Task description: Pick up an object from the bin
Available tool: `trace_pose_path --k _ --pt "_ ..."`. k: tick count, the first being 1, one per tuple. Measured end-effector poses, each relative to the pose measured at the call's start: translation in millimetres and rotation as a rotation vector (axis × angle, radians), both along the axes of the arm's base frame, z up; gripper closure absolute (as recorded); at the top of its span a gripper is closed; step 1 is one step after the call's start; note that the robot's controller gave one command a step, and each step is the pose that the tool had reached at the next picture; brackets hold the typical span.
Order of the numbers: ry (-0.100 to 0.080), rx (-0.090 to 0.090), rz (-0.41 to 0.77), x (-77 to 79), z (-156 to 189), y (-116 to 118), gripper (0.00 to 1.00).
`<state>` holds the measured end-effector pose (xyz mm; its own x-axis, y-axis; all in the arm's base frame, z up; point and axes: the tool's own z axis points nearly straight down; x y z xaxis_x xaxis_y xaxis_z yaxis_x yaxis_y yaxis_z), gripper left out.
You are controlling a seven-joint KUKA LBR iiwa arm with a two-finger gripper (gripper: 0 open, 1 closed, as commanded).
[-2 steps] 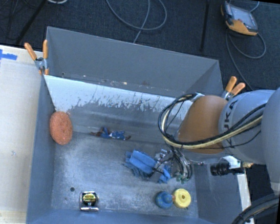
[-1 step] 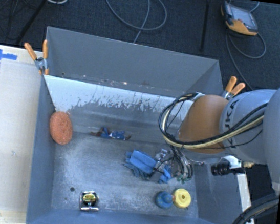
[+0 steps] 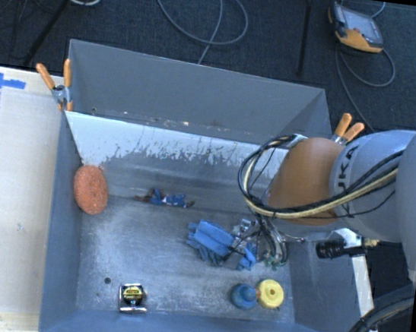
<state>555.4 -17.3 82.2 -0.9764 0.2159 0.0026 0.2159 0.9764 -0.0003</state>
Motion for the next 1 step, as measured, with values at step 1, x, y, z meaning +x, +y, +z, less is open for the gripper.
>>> trace_pose_path --k 1 --pt "-0.002 0.0 0.0 0.4 8.3 -0.1 1.0"
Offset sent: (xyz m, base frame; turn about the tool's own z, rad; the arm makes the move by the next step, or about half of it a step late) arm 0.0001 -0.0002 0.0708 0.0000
